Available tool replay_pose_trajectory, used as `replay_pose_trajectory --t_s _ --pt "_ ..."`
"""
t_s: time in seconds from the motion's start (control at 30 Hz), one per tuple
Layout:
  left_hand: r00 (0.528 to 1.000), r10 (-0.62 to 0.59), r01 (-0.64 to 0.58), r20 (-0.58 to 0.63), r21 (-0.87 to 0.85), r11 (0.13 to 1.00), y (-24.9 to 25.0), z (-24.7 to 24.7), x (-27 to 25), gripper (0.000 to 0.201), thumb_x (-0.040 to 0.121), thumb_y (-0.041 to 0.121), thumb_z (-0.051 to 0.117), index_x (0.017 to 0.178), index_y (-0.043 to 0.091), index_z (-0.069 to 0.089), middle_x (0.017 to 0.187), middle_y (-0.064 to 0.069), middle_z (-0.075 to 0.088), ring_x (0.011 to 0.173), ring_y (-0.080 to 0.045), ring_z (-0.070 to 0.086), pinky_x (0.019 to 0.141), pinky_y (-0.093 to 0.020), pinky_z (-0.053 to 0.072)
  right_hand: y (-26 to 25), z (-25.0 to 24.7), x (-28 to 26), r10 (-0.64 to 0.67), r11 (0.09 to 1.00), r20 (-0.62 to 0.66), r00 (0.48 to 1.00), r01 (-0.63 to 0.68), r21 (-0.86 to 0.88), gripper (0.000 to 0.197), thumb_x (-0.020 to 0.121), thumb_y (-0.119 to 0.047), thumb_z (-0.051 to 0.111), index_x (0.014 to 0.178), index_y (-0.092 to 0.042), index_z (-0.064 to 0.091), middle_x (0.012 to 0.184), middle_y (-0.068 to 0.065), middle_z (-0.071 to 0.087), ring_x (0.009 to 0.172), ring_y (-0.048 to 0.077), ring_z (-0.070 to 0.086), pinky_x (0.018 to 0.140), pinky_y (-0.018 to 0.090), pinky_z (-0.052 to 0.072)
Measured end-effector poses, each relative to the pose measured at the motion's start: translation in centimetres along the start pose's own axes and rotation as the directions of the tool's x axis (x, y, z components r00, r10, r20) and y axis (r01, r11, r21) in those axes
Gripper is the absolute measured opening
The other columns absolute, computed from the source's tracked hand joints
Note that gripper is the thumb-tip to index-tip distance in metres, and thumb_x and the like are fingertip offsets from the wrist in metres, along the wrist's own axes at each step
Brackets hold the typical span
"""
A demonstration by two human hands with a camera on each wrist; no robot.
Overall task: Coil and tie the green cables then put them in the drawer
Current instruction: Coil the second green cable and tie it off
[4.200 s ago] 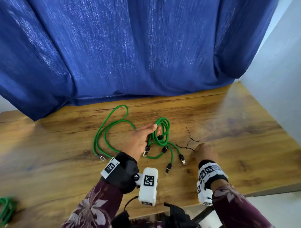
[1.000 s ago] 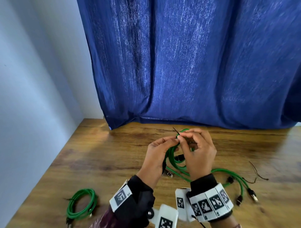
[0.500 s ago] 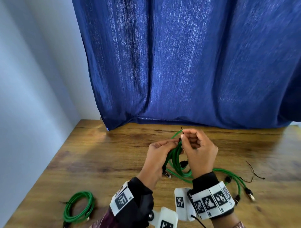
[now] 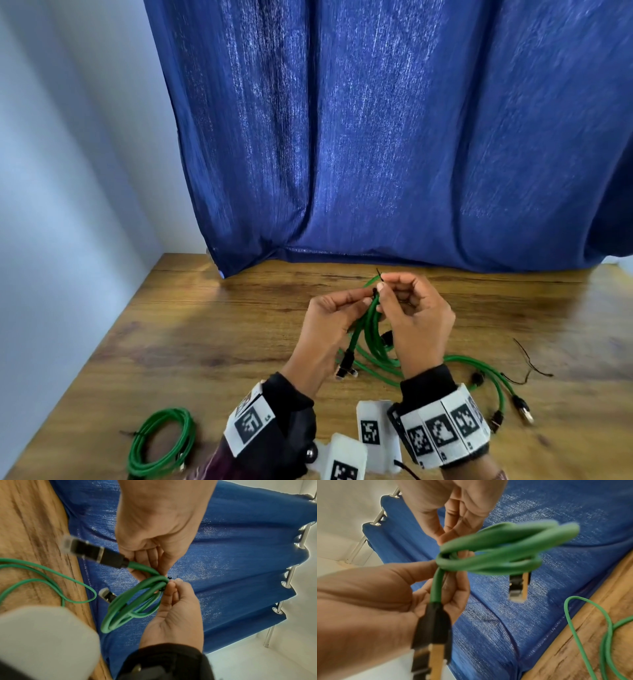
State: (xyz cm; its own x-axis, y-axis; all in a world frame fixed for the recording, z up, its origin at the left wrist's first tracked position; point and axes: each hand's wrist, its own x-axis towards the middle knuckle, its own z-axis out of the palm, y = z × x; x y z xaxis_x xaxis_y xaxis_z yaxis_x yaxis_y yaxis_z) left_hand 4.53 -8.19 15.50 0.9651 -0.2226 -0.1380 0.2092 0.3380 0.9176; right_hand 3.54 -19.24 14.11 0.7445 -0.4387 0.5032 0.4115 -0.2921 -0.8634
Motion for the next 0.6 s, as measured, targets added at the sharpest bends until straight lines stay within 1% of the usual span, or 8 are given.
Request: replay_pose_trajectory --t_s 0.07,0.13,0.2,0.27,0.37,0.43,0.5,0.6 --pt "1.000 0.021 -0.021 -0.016 0.033 0.999 0.1 -0.2 0.1 0.014 0.085 -0.003 0.058 0.092 0.001 0.070 0.070 -0.005 0.072 0.061 -0.011 0.068 0.058 -0.019 0.054 0.0 0.1 0.1 0.010 1.000 -0.006 1.000 -0.010 0.008 0.022 0.078 -0.002 0.070 0.083 -0.023 0.067 0.074 -0.005 0.069 0.063 0.013 0.066 0.061 0.025 0.055" --pt "0.997 0.034 -0.031 -0.074 0.034 0.999 0.1 -0.2 0.4 0.009 0.082 0.000 0.063 0.084 0.002 0.071 0.072 -0.009 0.072 0.063 -0.015 0.068 0.061 -0.023 0.056 0.1 0.2 0.2 0.015 1.000 -0.014 1.000 -0.015 0.009 0.021 0.078 -0.003 0.070 0.082 -0.024 0.067 0.073 -0.004 0.070 0.061 0.014 0.066 0.061 0.027 0.055" --pt "0.989 0.045 -0.043 -0.140 0.016 0.999 -0.1 -0.2 0.7 0.006 0.080 0.003 0.066 0.079 0.003 0.072 0.076 -0.015 0.071 0.067 -0.020 0.067 0.069 -0.031 0.057 -0.1 0.3 0.2 0.004 1.000 -0.011 1.000 -0.004 0.009 0.021 0.078 -0.003 0.070 0.082 -0.024 0.067 0.073 -0.004 0.070 0.061 0.015 0.066 0.061 0.028 0.056" --pt "0.982 0.065 -0.066 -0.178 0.001 0.998 -0.3 0.0 0.8 0.007 0.081 0.006 0.067 0.079 0.004 0.073 0.079 -0.019 0.071 0.071 -0.025 0.067 0.077 -0.037 0.055 -0.4 0.6 0.1 -0.027 1.000 0.000 1.000 0.027 -0.002 0.023 0.078 -0.003 0.070 0.081 -0.026 0.066 0.074 -0.005 0.070 0.062 0.013 0.066 0.060 0.025 0.055" --pt "0.972 0.112 -0.113 -0.206 0.008 0.994 -0.5 0.2 0.7 0.008 0.081 0.007 0.067 0.080 0.003 0.073 0.081 -0.020 0.072 0.073 -0.026 0.068 0.076 -0.037 0.056 -0.7 0.7 0.1 -0.104 0.993 -0.012 0.995 0.103 -0.056 0.021 0.078 -0.006 0.071 0.081 -0.026 0.067 0.075 -0.006 0.070 0.062 0.009 0.066 0.060 0.024 0.055" --pt "0.963 0.139 -0.137 -0.232 0.026 0.990 -0.4 0.2 0.7 0.008 0.081 0.008 0.068 0.080 0.003 0.073 0.081 -0.019 0.072 0.075 -0.027 0.069 0.076 -0.037 0.057 -0.6 0.6 0.2 -0.149 0.985 -0.019 0.989 0.147 -0.095 0.011 0.077 -0.011 0.071 0.081 -0.021 0.069 0.075 -0.006 0.070 0.063 0.007 0.066 0.060 0.028 0.057" --pt "0.954 0.157 -0.150 -0.257 0.047 0.988 -0.4 0.2 0.8 0.007 0.081 0.009 0.068 0.079 0.004 0.074 0.080 -0.018 0.073 0.077 -0.029 0.070 0.076 -0.038 0.057 -0.7 0.5 0.4 -0.172 0.977 -0.015 0.985 0.169 -0.130 0.004 0.076 -0.015 0.069 0.079 -0.017 0.069 0.074 -0.006 0.070 0.064 0.006 0.066 0.060 0.029 0.056" --pt "0.939 0.212 -0.184 -0.272 0.127 0.975 -0.5 0.2 0.9 0.007 0.081 0.010 0.069 0.079 0.007 0.074 0.078 -0.013 0.074 0.078 -0.028 0.071 0.075 -0.038 0.057 -1.3 0.5 0.6 -0.232 0.957 0.008 0.973 0.230 -0.176 0.003 0.074 -0.014 0.068 0.076 -0.015 0.069 0.072 -0.005 0.069 0.062 0.004 0.063 0.060 0.018 0.053"
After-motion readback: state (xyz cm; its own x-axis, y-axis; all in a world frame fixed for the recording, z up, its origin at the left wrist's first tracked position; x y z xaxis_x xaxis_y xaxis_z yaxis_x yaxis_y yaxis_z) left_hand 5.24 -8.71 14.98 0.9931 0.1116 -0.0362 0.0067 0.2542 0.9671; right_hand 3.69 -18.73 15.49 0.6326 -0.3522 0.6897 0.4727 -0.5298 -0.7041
